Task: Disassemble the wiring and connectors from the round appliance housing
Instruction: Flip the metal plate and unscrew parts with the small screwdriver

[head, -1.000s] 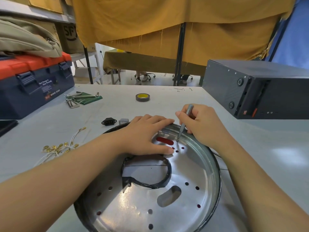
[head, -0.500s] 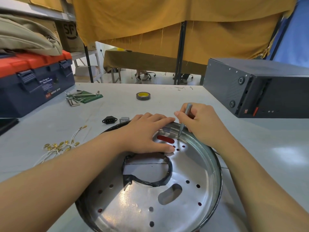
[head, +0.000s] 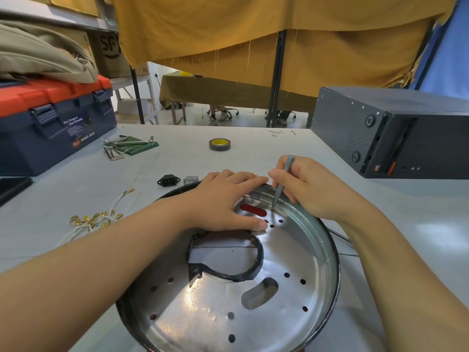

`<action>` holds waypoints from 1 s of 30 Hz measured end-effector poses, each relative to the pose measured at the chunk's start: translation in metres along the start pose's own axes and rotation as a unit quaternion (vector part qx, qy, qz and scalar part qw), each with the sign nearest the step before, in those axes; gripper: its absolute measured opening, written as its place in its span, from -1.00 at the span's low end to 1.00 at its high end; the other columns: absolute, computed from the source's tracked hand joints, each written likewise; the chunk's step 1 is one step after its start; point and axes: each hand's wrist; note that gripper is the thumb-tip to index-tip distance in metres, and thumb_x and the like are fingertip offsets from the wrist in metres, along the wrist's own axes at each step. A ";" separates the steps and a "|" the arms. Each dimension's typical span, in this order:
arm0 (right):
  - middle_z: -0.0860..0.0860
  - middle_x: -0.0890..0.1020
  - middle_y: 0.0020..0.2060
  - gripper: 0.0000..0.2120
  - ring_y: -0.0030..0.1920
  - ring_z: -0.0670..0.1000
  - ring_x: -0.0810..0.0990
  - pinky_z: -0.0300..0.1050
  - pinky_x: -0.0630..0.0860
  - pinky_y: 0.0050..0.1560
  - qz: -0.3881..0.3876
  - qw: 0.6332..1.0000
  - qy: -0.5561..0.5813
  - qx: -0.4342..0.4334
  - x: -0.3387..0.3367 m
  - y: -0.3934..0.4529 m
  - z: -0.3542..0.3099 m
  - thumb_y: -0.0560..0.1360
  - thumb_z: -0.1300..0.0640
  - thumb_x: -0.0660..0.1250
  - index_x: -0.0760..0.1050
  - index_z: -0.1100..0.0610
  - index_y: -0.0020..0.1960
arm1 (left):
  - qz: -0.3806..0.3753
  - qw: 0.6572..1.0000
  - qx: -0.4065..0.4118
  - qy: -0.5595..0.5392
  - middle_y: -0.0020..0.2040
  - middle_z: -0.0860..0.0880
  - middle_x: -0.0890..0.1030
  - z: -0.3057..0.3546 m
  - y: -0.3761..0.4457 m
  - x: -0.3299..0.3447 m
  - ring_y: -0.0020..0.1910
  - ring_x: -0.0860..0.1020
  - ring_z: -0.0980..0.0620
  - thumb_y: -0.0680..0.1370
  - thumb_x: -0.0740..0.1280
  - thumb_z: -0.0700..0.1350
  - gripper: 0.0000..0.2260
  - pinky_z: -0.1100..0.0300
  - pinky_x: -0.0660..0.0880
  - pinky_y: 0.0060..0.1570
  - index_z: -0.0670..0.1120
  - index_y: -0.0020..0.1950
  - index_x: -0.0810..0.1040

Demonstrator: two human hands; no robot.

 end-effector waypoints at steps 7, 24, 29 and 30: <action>-0.08 0.48 -0.56 -0.71 -0.44 -0.15 0.43 -0.17 0.43 -0.18 -0.061 0.995 0.074 0.012 -0.009 0.004 0.011 0.61 0.00 0.18 0.49 0.09 -0.21 | -0.004 1.000 -0.002 0.001 0.50 0.14 0.14 0.000 0.001 0.000 0.40 0.17 0.02 0.42 0.18 0.40 -0.24 0.06 0.07 0.36 0.18 0.52 -0.01; -0.07 0.56 -0.50 -0.68 -0.49 -0.17 0.50 -0.37 0.26 -0.43 0.128 0.983 -0.109 0.069 0.004 0.000 -0.009 0.48 -0.08 0.38 0.45 0.03 -0.37 | 0.000 1.000 0.003 -0.006 0.50 0.14 0.15 -0.002 0.001 0.001 0.39 0.17 0.03 0.41 0.15 0.41 -0.25 0.08 0.07 0.33 0.24 0.51 -0.07; -0.06 0.59 -0.47 -0.70 -0.52 -0.21 0.49 -0.42 0.27 -0.47 0.089 0.986 -0.131 0.057 0.003 -0.002 -0.008 0.55 -0.05 0.30 0.41 0.04 -0.31 | -0.004 1.000 -0.003 -0.002 0.50 0.14 0.14 -0.001 0.000 0.000 0.39 0.17 0.02 0.42 0.17 0.40 -0.23 0.06 0.06 0.35 0.19 0.53 -0.04; -0.07 0.59 -0.47 -0.70 -0.52 -0.21 0.48 -0.42 0.31 -0.46 0.084 0.987 -0.129 0.054 0.002 -0.002 -0.008 0.55 -0.04 0.30 0.41 0.04 -0.30 | -0.003 1.000 -0.003 -0.003 0.50 0.14 0.14 -0.001 0.000 0.001 0.39 0.17 0.02 0.42 0.17 0.39 -0.23 0.06 0.06 0.35 0.19 0.53 -0.04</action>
Point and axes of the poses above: each hand's wrist, its own y-axis towards the middle knuckle, its own x-axis out of the palm, z = x × y
